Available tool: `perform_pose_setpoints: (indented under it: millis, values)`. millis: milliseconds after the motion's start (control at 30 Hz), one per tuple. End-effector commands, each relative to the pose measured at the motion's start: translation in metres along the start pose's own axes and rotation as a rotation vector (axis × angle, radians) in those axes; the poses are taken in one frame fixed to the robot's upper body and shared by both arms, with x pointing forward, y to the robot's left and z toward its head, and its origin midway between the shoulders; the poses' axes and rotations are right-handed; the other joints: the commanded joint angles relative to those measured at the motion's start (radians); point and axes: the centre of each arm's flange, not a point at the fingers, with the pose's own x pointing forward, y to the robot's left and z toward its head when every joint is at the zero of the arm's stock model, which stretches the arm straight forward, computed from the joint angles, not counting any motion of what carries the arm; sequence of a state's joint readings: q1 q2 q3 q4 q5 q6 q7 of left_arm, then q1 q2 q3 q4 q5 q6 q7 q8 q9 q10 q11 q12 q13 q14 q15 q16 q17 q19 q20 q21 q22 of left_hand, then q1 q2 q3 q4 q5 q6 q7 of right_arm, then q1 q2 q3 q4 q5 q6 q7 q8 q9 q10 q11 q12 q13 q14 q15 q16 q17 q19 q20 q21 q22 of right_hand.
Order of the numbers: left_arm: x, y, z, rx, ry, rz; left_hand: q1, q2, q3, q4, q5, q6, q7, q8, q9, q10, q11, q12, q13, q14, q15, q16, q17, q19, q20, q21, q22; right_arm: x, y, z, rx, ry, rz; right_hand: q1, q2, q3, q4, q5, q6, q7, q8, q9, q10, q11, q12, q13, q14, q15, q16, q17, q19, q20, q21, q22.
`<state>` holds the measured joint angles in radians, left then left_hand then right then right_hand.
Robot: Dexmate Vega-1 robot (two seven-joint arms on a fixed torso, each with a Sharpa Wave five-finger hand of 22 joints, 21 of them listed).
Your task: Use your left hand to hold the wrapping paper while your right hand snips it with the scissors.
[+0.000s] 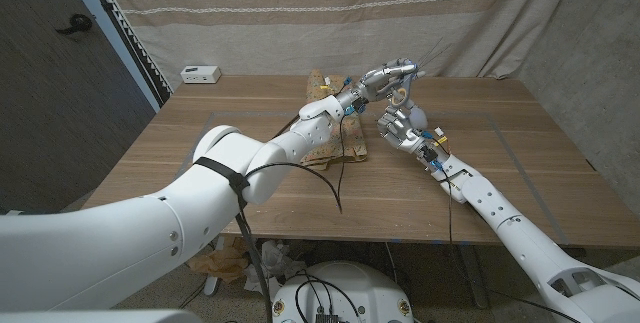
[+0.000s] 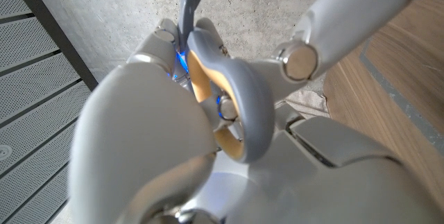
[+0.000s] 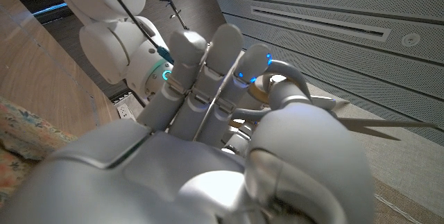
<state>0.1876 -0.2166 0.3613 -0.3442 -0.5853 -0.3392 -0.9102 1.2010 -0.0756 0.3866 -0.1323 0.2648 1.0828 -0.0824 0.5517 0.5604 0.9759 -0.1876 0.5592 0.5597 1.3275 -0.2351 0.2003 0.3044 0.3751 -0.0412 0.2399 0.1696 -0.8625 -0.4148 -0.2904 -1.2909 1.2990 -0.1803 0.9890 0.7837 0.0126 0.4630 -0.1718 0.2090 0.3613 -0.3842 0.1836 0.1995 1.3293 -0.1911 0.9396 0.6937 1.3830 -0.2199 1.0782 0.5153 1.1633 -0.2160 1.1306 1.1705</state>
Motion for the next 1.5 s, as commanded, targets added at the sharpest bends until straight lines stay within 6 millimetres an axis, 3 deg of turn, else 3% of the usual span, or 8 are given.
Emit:
perform_pose_setpoints:
  millis: [33, 267, 400, 433, 967, 1200, 1500]
  values:
    - [0.001, -0.002, -0.002, 0.016, 0.0, 0.002, 0.077, 0.079, 0.002, 0.0, 0.006, 0.006, -0.002, 0.006, 0.002, 0.002, -0.002, 0.008, -0.001, 0.003, -0.004, 0.004, 0.001, 0.008, -0.137, -0.003, 0.004, 0.001, 0.001, -0.013, 0.129, -0.001, 0.058, 0.032, -0.001, -0.012, 0.003, -0.001, 0.362, 0.332, 0.01, 0.008, 0.011, -0.003, 0.006, 0.004, -0.002, -0.001, 0.01, -0.002, -0.008, 0.0, 0.014, 0.008]
    - [0.001, -0.002, -0.003, -0.016, -0.005, 0.006, 0.078, 0.078, 0.002, 0.0, 0.007, 0.002, -0.002, 0.005, 0.002, 0.002, -0.003, 0.011, -0.001, 0.002, -0.004, 0.004, 0.001, 0.01, -0.138, -0.008, 0.004, -0.001, -0.001, -0.013, 0.163, -0.024, 0.053, 0.062, -0.002, -0.039, 0.012, 0.0, 0.422, 0.325, 0.025, 0.017, -0.003, -0.005, 0.006, 0.006, -0.003, -0.002, 0.025, -0.011, -0.022, 0.001, 0.019, 0.0]
    - [0.0, -0.001, -0.003, -0.022, -0.008, 0.004, 0.079, 0.077, 0.0, -0.001, 0.006, -0.001, -0.007, 0.005, 0.002, 0.005, -0.005, 0.013, -0.004, 0.002, -0.005, 0.004, 0.002, 0.012, -0.138, -0.012, 0.005, -0.002, -0.002, -0.014, 0.168, -0.032, 0.043, 0.089, -0.012, -0.047, 0.005, 0.005, 0.434, 0.318, 0.029, 0.03, -0.017, -0.006, 0.001, 0.004, -0.009, -0.005, 0.026, -0.018, -0.025, 0.001, 0.027, 0.002]
    - [0.0, -0.001, -0.003, -0.02, -0.009, 0.004, 0.079, 0.075, -0.002, -0.002, 0.006, -0.003, -0.008, 0.004, 0.002, 0.007, -0.005, 0.016, -0.003, 0.002, -0.005, 0.004, 0.002, 0.013, -0.138, -0.013, 0.005, -0.002, -0.002, -0.014, 0.17, -0.034, 0.044, 0.099, -0.015, -0.049, 0.003, 0.007, 0.44, 0.304, 0.032, 0.035, -0.018, -0.006, 0.004, 0.008, -0.016, -0.006, 0.023, -0.022, -0.032, 0.001, 0.023, -0.004]
    - [-0.005, 0.002, 0.001, -0.031, -0.034, 0.003, 0.08, 0.075, -0.005, -0.002, 0.005, 0.001, -0.008, 0.007, 0.002, 0.005, -0.006, 0.022, -0.004, 0.003, -0.004, 0.005, 0.003, 0.018, -0.139, -0.021, 0.005, -0.005, -0.006, -0.013, 0.161, -0.039, 0.018, 0.157, -0.032, -0.077, 0.015, 0.037, 0.532, 0.313, 0.087, 0.136, -0.051, -0.006, 0.0, 0.015, -0.026, -0.008, 0.015, -0.024, -0.057, 0.001, 0.039, -0.008]
    - [-0.007, 0.005, 0.003, -0.06, -0.05, 0.008, 0.081, 0.076, -0.005, -0.001, 0.005, 0.001, -0.006, 0.008, 0.002, 0.003, -0.006, 0.023, -0.006, 0.003, -0.005, 0.005, 0.004, 0.02, -0.139, -0.024, 0.005, -0.007, -0.005, -0.012, 0.15, -0.035, 0.01, 0.184, -0.04, -0.096, 0.02, 0.055, 0.588, 0.302, 0.157, 0.238, -0.043, -0.005, 0.001, 0.019, -0.021, -0.008, 0.007, -0.018, -0.062, 0.0, 0.059, -0.002]
    - [-0.01, 0.007, 0.005, -0.064, -0.056, 0.004, 0.081, 0.077, -0.005, -0.001, 0.004, -0.001, -0.007, 0.008, 0.002, 0.001, -0.005, 0.026, -0.007, 0.002, -0.005, 0.005, 0.004, 0.022, -0.139, -0.028, 0.005, -0.01, -0.006, -0.01, 0.136, -0.03, -0.011, 0.203, -0.042, -0.113, 0.023, 0.068, 0.6, 0.296, 0.22, 0.331, -0.041, -0.005, -0.007, 0.022, -0.02, -0.008, -0.004, -0.014, -0.065, -0.001, 0.065, -0.011]
